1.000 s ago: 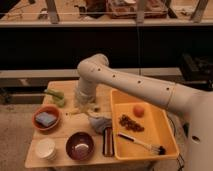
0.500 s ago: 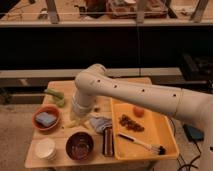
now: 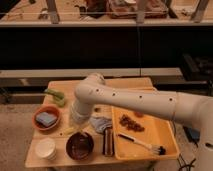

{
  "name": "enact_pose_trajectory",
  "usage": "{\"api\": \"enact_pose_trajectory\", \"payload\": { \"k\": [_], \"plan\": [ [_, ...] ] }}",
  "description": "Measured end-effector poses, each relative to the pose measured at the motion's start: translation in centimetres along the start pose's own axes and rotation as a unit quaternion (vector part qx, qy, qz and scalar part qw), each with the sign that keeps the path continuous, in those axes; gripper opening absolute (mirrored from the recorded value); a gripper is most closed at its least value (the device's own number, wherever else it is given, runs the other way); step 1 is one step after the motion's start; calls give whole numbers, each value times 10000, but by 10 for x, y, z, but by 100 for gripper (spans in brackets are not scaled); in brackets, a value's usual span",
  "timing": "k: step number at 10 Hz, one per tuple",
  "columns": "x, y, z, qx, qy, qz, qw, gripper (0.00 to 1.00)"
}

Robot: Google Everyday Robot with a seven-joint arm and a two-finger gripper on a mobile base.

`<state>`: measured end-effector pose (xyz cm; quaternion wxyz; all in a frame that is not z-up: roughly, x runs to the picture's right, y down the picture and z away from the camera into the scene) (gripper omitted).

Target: Place banana in purple bowl

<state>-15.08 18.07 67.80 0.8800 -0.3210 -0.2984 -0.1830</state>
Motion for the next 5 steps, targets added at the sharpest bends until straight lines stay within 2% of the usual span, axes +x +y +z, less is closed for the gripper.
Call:
{"api": "enact_pose_trajectory", "payload": {
  "k": [1,2,3,5],
  "plan": [
    [-1,9,16,-12,-119,38,9999,3],
    [-3,13,23,-38,-158,60,9998,5],
    [-4,16,28,-65,-188,102,9997,10],
    [5,26,31,-55,-183,269,9995,33]
  ]
}}
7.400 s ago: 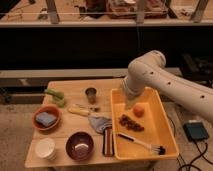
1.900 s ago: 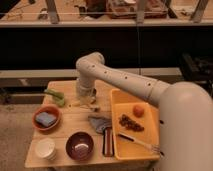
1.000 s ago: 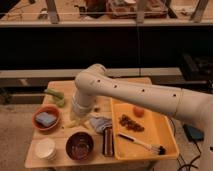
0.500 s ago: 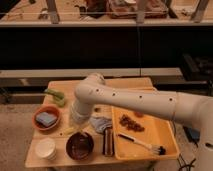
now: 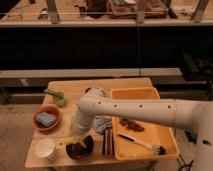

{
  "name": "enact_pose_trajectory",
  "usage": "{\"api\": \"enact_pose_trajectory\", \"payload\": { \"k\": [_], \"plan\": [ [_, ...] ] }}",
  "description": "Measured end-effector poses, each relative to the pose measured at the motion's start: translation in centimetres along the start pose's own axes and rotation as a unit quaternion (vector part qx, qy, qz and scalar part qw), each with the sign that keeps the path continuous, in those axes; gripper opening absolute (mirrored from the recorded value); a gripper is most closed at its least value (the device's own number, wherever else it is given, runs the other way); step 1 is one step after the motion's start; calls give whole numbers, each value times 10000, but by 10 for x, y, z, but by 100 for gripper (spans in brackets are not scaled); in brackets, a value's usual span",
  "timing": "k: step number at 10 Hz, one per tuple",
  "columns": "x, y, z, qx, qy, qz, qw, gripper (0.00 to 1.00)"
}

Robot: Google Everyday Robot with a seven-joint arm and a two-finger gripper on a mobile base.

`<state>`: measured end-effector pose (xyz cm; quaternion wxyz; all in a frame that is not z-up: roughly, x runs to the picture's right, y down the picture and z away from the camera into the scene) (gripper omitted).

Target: Place banana in purple bowl

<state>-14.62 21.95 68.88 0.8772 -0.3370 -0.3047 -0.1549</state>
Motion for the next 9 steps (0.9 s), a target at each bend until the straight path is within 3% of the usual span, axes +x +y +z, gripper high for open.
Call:
{"api": "enact_pose_trajectory", "payload": {
  "k": [4,5,9],
  "plan": [
    [15,13,-5,7,9,84,10000,72],
    [16,15,-9,56,-40,43,10000,78],
    [16,15,-12,104,-95,6,9999,80]
  ]
}}
